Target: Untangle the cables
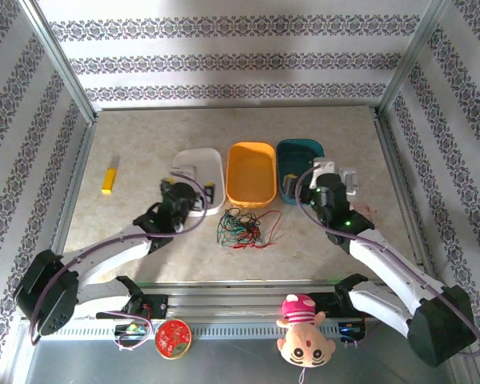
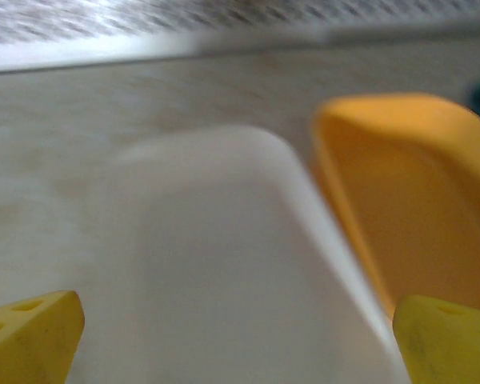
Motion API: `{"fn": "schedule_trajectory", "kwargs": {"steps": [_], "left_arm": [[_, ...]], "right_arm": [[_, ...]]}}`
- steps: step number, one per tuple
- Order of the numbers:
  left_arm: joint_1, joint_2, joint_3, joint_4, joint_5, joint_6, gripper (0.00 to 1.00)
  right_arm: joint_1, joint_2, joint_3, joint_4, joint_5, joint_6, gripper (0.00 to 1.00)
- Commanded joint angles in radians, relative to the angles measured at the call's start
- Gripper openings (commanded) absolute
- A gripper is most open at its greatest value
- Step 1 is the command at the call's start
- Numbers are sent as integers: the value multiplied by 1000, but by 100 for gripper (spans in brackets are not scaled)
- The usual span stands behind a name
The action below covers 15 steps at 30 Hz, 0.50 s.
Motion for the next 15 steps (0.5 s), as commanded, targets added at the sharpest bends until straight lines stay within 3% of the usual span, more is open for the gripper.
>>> {"fn": "schedule_trajectory", "kwargs": {"steps": [1, 4, 8, 15], "left_arm": [[-139, 56, 63, -51, -12, -16, 99], [-215, 103, 102, -58, 24, -46, 99], [-239, 160, 108, -24, 122, -108, 99], [-267, 257, 177, -105, 201, -45, 99]], "right_arm": [[97, 37, 35, -162, 19, 189, 90], [139, 111, 59, -215, -3, 237, 87], [146, 199, 80, -237, -57, 240, 81], [149, 390, 139, -289, -150, 183, 71]]}}
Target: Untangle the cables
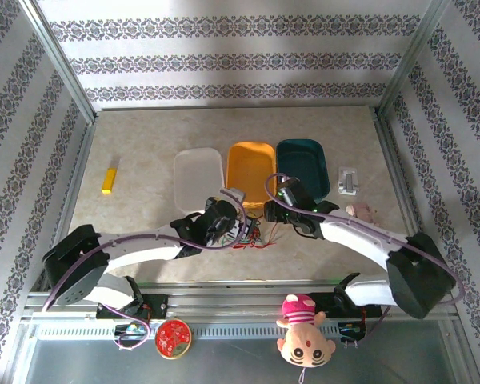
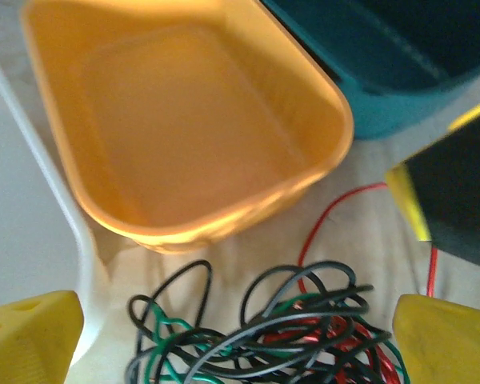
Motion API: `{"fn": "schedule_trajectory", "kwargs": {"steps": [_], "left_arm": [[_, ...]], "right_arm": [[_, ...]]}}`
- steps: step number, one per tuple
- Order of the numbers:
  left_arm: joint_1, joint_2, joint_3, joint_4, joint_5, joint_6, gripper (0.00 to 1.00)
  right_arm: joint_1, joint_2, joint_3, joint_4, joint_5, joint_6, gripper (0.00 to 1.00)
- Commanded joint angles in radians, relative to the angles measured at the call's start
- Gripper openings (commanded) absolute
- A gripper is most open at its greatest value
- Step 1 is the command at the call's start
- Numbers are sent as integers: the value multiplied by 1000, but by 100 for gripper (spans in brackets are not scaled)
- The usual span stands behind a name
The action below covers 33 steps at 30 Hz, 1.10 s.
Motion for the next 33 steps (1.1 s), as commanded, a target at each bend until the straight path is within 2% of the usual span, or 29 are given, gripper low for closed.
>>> {"fn": "schedule_trajectory", "kwargs": {"steps": [1, 3, 6, 8, 11, 12, 16, 20, 25, 26, 30, 33], "left_arm": [[-25, 36, 58, -65, 58, 21, 99], [-30, 57, 70, -83, 63, 30, 99], [-36, 82, 78, -87, 57, 31, 99], [-37, 94, 75, -73, 53, 27, 99], [-37, 117, 77, -66, 53, 26, 99], [-37, 126, 83, -68, 52, 27, 99], [-37, 161, 97, -82, 43, 31, 99], [-36, 186, 85, -65, 26, 23, 90], [-36, 230, 80, -47, 52, 22, 72], [-36, 241, 78, -37, 64, 20, 66], [-36, 282, 96, -36, 96, 41, 45], [-35, 298, 102, -31, 114, 51, 37]], "right_arm": [[9, 66, 38, -55, -57, -9, 69], [9, 100, 45, -63, -61, -9, 64], [6, 134, 48, -71, -55, -5, 51], [2, 151, 50, -69, -64, -6, 36], [-6, 163, 67, -91, -78, -12, 4], [-5, 161, 71, -99, -74, -14, 0], [2, 87, 74, -120, -42, -20, 0], [23, -47, 81, -146, 27, -49, 0], [38, -227, 96, -163, 116, -68, 0], [38, -262, 102, -169, 140, -64, 0], [40, -347, 133, -176, 201, -61, 0], [41, -388, 163, -176, 276, -70, 0]]}}
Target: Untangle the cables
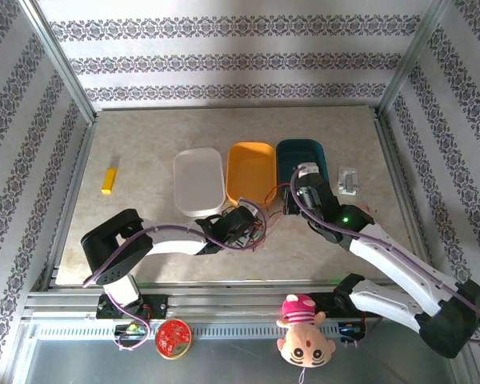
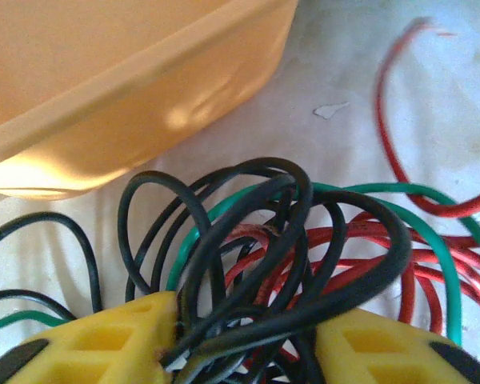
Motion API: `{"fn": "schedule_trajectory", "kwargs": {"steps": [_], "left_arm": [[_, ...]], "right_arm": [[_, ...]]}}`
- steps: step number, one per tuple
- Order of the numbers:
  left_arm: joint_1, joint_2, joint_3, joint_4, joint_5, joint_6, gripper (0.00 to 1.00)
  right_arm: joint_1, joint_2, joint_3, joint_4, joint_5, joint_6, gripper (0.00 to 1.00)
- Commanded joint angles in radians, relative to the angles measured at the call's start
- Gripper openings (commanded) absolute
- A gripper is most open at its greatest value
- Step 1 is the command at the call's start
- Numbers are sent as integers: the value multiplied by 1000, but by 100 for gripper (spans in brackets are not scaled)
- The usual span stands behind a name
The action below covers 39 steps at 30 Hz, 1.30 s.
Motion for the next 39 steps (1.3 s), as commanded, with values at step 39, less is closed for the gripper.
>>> {"fn": "schedule_trajectory", "kwargs": {"steps": [39], "left_arm": [[-14, -98, -53, 104, -86, -61, 48]], "right_arm": [[-467, 480, 350, 127, -153, -92, 0]]}}
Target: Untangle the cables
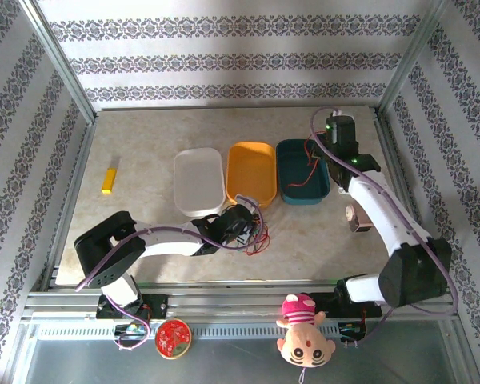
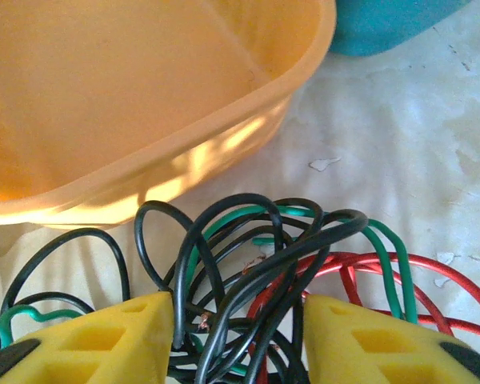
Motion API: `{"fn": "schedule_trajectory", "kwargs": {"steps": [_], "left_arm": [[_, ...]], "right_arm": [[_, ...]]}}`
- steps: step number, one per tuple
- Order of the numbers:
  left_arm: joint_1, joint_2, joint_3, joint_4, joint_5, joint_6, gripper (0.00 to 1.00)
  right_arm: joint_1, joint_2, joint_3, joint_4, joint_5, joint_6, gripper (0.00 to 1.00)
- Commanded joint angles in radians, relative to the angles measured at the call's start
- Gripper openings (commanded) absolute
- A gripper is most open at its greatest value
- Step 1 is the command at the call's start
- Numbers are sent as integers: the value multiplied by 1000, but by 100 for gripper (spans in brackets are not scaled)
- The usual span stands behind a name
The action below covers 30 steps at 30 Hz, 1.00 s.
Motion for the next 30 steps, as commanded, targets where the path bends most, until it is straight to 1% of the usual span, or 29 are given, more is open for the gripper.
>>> {"fn": "schedule_trajectory", "kwargs": {"steps": [1, 4, 5, 11, 14, 16, 17, 18, 19, 21, 23, 26, 28, 30], "left_arm": [[-14, -43, -25, 42, -47, -36, 49], [-13, -57, -33, 38, -52, -45, 52], [-14, -61, -37, 41, -56, -47, 52], [-14, -92, -54, 42, -78, -60, 52], [-13, -102, -61, 42, -86, -65, 53], [-14, -107, -62, 46, -91, -67, 54], [-14, -109, -64, 46, -93, -69, 54], [-14, -112, -65, 46, -97, -70, 54], [-14, -114, -65, 46, -103, -71, 54], [-14, -122, -68, 48, -121, -74, 57], [-14, -129, -73, 54, -144, -74, 59], [-14, -139, -78, 66, -169, -75, 62], [-13, -143, -79, 70, -183, -80, 64], [-14, -145, -80, 72, -185, -83, 66]], "right_arm": [[-14, 94, 0, 35, -141, 39, 0], [-14, 194, 27, 9, -236, 79, 0], [-15, 222, 33, -2, -249, 93, 0], [-24, 341, 31, -26, -217, 192, 0], [-32, 377, 52, -67, -203, 213, 0], [-33, 370, 55, -76, -187, 210, 8], [-31, 356, 52, -72, -180, 203, 18], [-30, 336, 50, -72, -163, 198, 32], [-27, 318, 49, -74, -142, 188, 39], [-25, 268, 45, -86, -90, 166, 49], [-22, 210, 36, -94, -52, 145, 53], [-5, 111, -3, -107, -24, 118, 53], [31, 42, -52, -116, -41, 97, 53], [96, -18, -114, -127, -101, 63, 52]]}}
